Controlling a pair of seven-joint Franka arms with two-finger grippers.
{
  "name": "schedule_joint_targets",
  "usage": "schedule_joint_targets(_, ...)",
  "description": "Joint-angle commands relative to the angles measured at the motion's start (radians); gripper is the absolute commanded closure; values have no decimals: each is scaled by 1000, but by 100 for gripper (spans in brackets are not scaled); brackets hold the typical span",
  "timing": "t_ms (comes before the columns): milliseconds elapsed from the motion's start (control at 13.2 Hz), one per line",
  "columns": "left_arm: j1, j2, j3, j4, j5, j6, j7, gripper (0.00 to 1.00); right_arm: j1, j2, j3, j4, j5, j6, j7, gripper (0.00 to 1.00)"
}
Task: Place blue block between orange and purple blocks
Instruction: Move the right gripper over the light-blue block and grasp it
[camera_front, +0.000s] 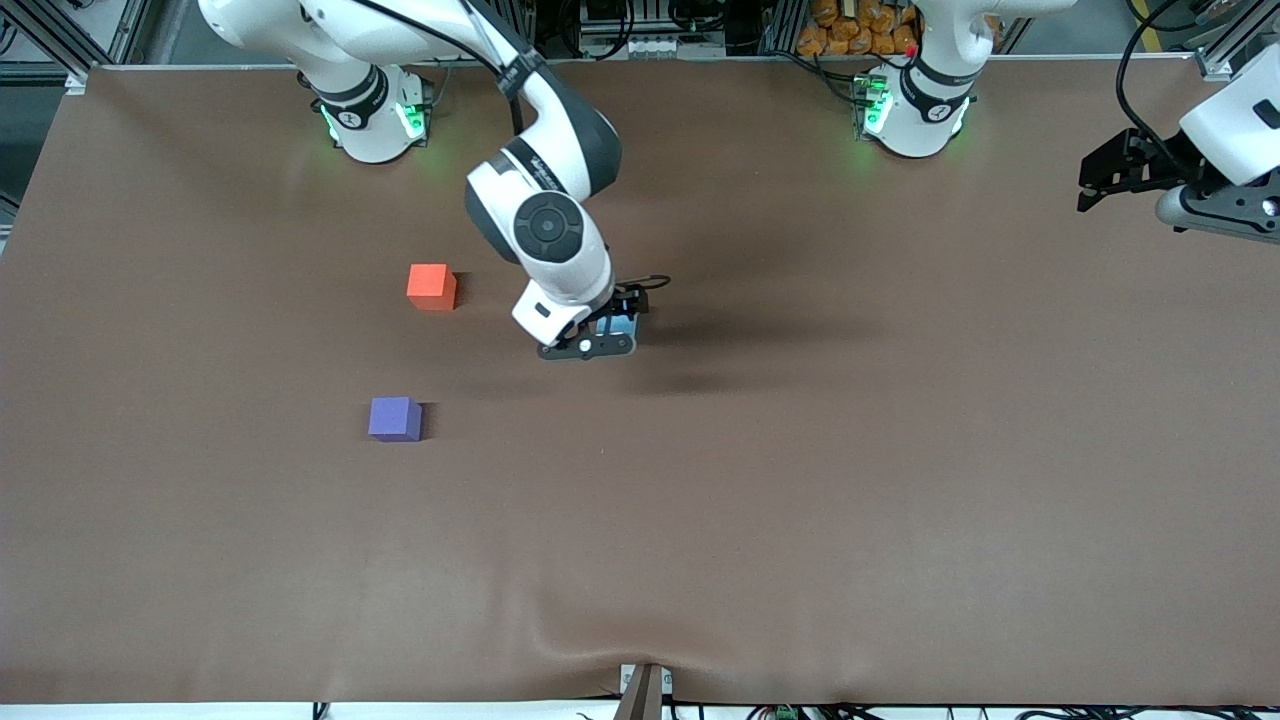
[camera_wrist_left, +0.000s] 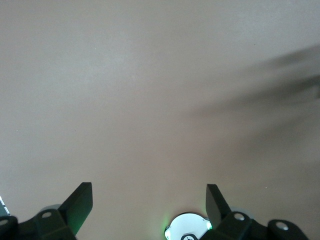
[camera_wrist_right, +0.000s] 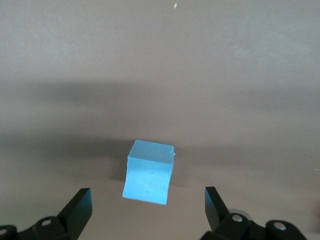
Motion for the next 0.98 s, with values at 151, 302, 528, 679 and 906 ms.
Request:
schedule_joint_targets(151, 27, 0, -2, 1, 12, 5, -5, 0, 47, -8, -6, -92, -10, 92, 41, 0)
schedule_joint_targets(302, 28, 0, -3, 9, 15, 5, -3, 0, 75, 18, -8, -106, -13, 132, 58, 0)
schedule_joint_targets(528, 20, 0, -9, 9, 13, 5, -3, 0, 74, 32, -8, -110, -16, 143, 111, 0)
schedule_joint_targets(679, 24, 2, -9, 9, 13, 5, -2, 0, 64, 32, -8, -132, -14, 175, 139, 0)
schedule_joint_targets(906, 26, 9, -8, 9, 9, 5, 1, 0, 70, 43, -8, -140, -13, 207, 177, 0)
